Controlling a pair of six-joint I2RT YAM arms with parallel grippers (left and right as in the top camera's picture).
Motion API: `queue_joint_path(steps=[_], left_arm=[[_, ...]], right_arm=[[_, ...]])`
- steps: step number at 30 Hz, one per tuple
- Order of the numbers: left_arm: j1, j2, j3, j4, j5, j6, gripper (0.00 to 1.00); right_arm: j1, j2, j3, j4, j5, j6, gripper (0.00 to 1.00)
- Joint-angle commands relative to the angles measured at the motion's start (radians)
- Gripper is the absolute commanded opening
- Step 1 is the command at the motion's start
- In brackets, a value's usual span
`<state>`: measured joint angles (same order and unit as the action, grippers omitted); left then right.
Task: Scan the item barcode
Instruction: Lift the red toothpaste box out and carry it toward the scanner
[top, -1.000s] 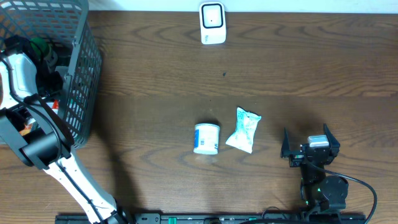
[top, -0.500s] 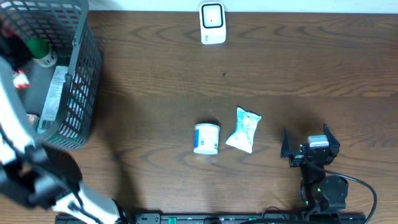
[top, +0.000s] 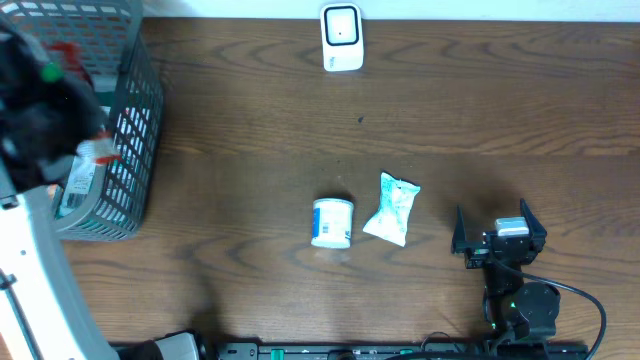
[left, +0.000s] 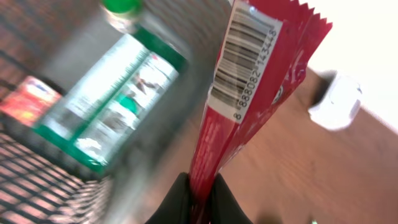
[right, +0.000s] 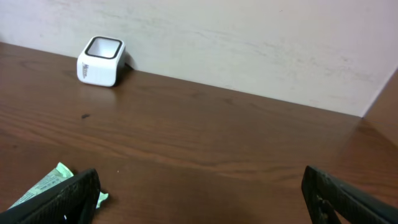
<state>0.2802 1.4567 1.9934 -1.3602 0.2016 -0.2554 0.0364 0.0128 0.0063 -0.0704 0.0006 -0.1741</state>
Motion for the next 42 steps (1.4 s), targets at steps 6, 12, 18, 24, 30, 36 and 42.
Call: queue_joint_path(steps=[6, 12, 18, 24, 30, 36, 42], left_arm=[[-0.307, 0.029, -0.296, 0.047, 0.034, -0.010, 0.07], [-0.465, 0.035, -0.633, 0.286, 0.033, -0.111, 0.07], [-0.565, 0.051, -0.912, 0.589, -0.013, -0.256, 0.07], [-0.607, 0.075, -1.020, 0.732, -0.038, -0.297, 0.08], [-0.642, 0.134, -1.037, 0.747, -0.038, -0.296, 0.07], [-0.671, 0.214, -1.037, 0.792, -0.037, -0.295, 0.15], [-0.643, 0.197, -0.990, 0.758, -0.037, -0.202, 0.67]], right_arm=[[-0.005, -0.002, -0.001, -0.004, 0.010, -0.010, 0.99], [-0.005, -0.002, -0.001, -0.004, 0.010, -0.010, 0.99], [-0.005, -0.002, -0.001, -0.004, 0.010, -0.010, 0.99], [-0.005, -0.002, -0.001, -0.004, 0.010, -0.010, 0.99], [-0.005, -0.002, -0.001, -0.004, 0.010, -0.010, 0.99], [-0.005, -0.002, -0.001, -0.004, 0.010, -0.010, 0.99], [-0.005, -0.002, -0.001, -0.004, 0.010, -0.010, 0.99]])
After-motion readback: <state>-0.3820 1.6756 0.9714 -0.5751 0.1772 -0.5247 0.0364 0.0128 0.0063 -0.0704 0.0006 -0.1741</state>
